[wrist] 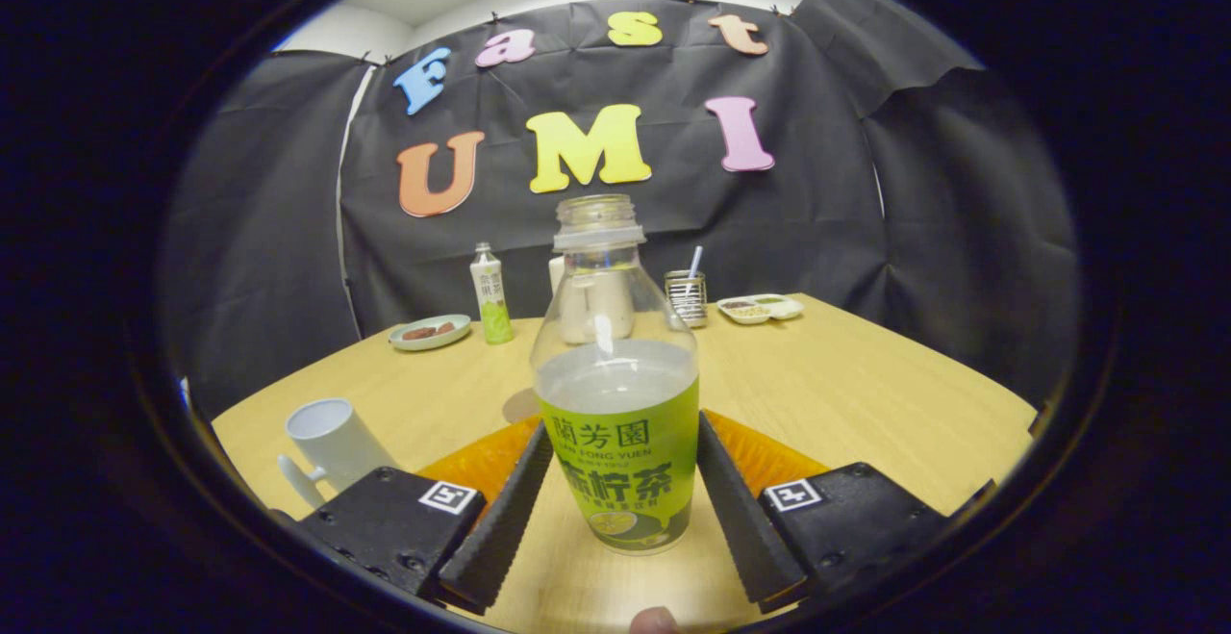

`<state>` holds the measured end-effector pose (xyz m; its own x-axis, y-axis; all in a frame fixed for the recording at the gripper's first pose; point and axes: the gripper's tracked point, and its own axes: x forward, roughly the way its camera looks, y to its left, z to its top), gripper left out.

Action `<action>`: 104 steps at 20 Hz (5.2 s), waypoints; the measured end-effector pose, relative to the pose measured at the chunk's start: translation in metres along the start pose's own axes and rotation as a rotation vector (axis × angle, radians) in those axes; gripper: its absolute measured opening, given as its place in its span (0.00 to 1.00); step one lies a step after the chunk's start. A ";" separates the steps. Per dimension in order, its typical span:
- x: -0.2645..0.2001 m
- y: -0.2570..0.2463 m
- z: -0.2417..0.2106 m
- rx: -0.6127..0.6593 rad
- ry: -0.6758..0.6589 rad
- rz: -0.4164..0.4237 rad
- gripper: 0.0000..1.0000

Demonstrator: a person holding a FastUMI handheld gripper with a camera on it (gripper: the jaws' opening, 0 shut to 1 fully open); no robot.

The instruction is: Take the bottle from table, then pour the juice into the cup, finally place the bottle on the coaster

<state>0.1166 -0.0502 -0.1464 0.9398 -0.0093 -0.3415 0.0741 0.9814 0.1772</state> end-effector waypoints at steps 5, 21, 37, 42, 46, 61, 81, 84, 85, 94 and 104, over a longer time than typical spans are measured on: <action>-0.001 0.011 0.008 -0.122 0.037 0.012 0.79; 0.014 0.069 0.046 -0.864 0.060 -0.026 0.75; 0.012 0.097 0.063 -1.456 -0.133 -0.184 0.76; 0.010 0.104 0.066 -1.598 -0.178 -0.205 0.75; 0.009 0.107 0.067 -1.668 -0.186 -0.214 0.75; -0.002 0.133 0.084 -1.875 -0.232 -0.253 0.75; -0.010 0.140 0.111 -1.918 -0.277 -0.303 0.75; -0.009 0.140 0.113 -1.936 -0.281 -0.305 0.75; -0.008 0.141 0.112 -1.942 -0.279 -0.305 0.75; -0.007 0.142 0.118 -1.980 -0.287 -0.306 0.75; -0.010 0.141 0.130 -2.026 -0.300 -0.329 0.75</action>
<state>0.1612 0.0632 0.0014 0.9997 -0.0082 0.0233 0.0199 -0.2892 -0.9571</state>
